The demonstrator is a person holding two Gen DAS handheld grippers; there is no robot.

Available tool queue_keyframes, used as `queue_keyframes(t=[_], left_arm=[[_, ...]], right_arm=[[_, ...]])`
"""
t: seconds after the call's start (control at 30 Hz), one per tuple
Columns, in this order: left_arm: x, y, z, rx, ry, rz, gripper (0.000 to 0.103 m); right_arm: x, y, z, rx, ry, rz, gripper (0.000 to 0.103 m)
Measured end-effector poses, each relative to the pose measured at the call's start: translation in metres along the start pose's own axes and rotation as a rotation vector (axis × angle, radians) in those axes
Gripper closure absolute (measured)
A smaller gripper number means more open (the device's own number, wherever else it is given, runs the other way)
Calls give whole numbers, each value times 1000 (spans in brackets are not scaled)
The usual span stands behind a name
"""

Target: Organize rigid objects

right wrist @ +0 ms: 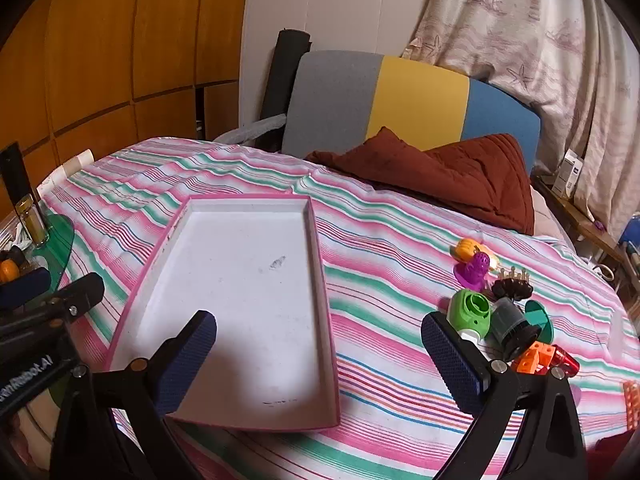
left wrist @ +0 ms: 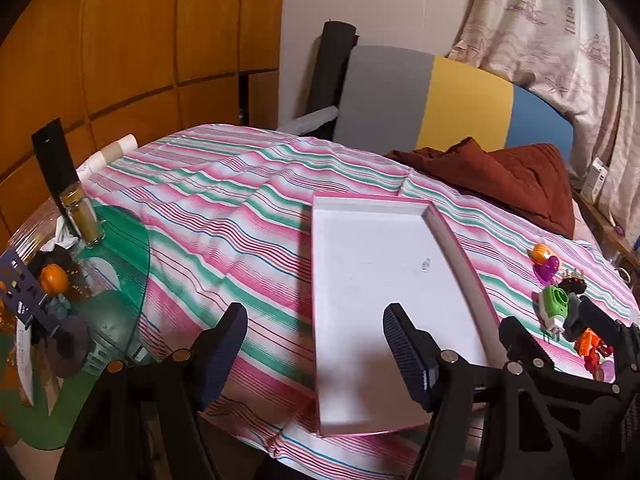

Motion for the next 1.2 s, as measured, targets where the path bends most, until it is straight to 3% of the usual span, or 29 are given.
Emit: queue_keyframes(t=[0.47,0.9,1.2], left_arm=[[-1,-3,4,-42,11,9,31],[-10,-21,-2,-151,79,-5,31],[-23,-40,-11,-264,167,-43,31]], right_arm=[[1,-8,6,-6,-13,-16,0],[-9,-21,6,23,11,-16,0],[-18,-65,4,-13,40,-52,0]])
Point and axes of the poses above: each gripper's, at about its wrist camera, not at the fingertips, and z roughly against the way its jaws point, y to its left, x to its top, the point moved 7 cm from there along -z, roughly the way its jaws point, and after that the axes turned 1 degree about x, right-handed, at the moved point
